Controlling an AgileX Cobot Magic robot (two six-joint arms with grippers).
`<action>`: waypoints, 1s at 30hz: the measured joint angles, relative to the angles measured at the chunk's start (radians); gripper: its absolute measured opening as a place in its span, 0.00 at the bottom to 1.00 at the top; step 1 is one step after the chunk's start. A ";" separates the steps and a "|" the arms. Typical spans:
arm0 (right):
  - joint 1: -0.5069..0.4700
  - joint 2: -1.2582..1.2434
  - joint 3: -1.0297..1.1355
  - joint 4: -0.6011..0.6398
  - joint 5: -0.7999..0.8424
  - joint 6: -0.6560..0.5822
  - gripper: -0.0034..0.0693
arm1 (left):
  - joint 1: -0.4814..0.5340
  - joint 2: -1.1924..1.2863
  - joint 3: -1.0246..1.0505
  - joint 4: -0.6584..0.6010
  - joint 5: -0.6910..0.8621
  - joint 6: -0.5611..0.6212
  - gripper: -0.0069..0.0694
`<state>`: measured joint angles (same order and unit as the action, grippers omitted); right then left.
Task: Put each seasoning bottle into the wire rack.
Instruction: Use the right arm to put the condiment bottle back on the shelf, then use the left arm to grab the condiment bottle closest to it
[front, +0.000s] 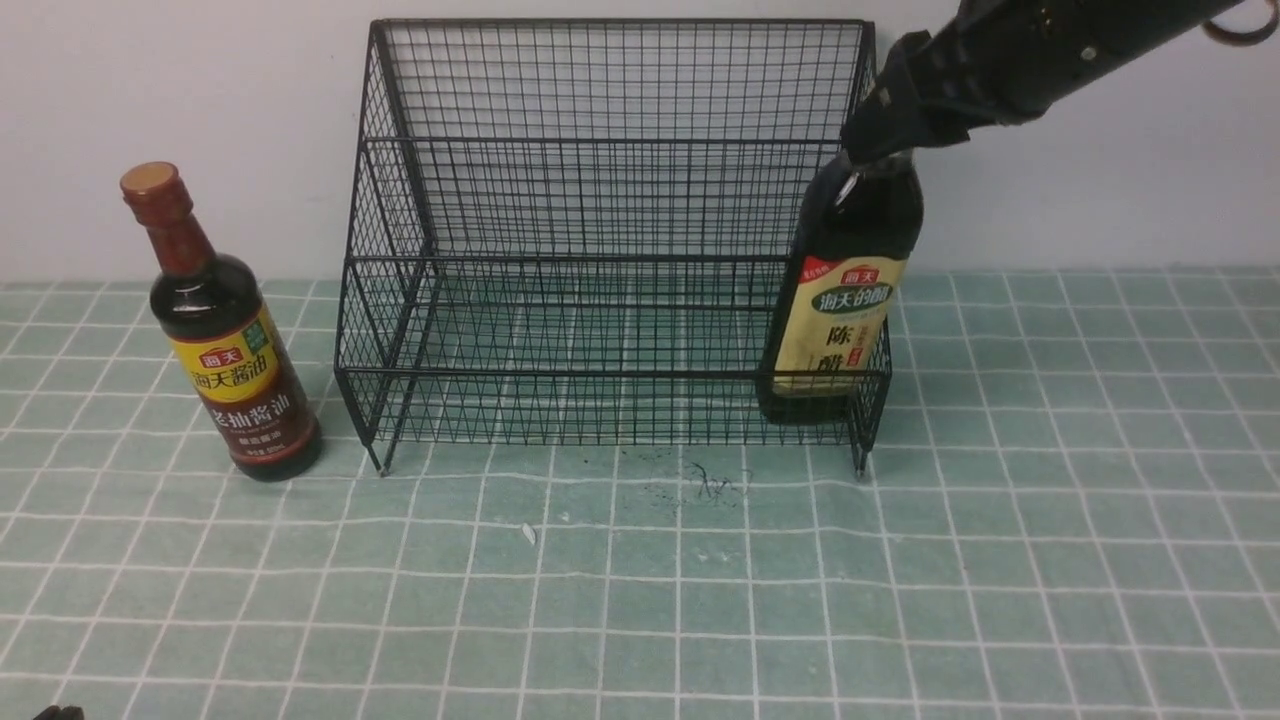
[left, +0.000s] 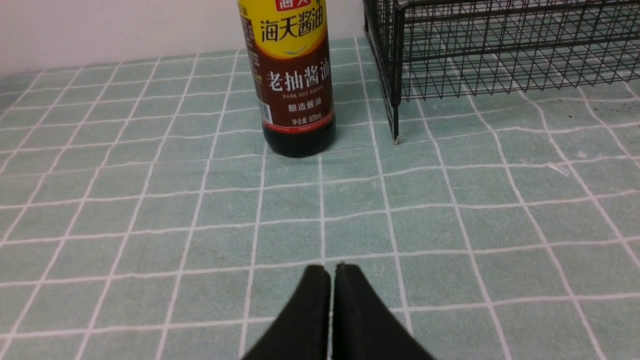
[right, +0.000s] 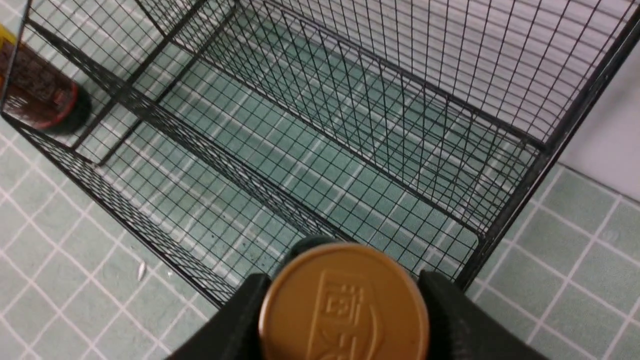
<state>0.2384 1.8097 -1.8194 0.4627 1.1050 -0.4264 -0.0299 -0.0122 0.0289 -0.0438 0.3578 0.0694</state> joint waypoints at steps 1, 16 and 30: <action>0.016 0.002 -0.001 -0.017 -0.008 0.000 0.51 | 0.000 0.000 0.000 0.000 0.000 0.000 0.08; 0.073 0.000 -0.011 -0.117 -0.047 0.109 0.69 | 0.000 0.000 0.000 0.000 0.000 0.000 0.08; 0.073 -0.434 -0.011 -0.160 0.027 0.203 0.35 | 0.000 0.000 0.000 0.000 0.000 0.000 0.08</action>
<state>0.3117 1.3756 -1.8308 0.3026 1.1321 -0.2236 -0.0299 -0.0122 0.0289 -0.0438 0.3578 0.0694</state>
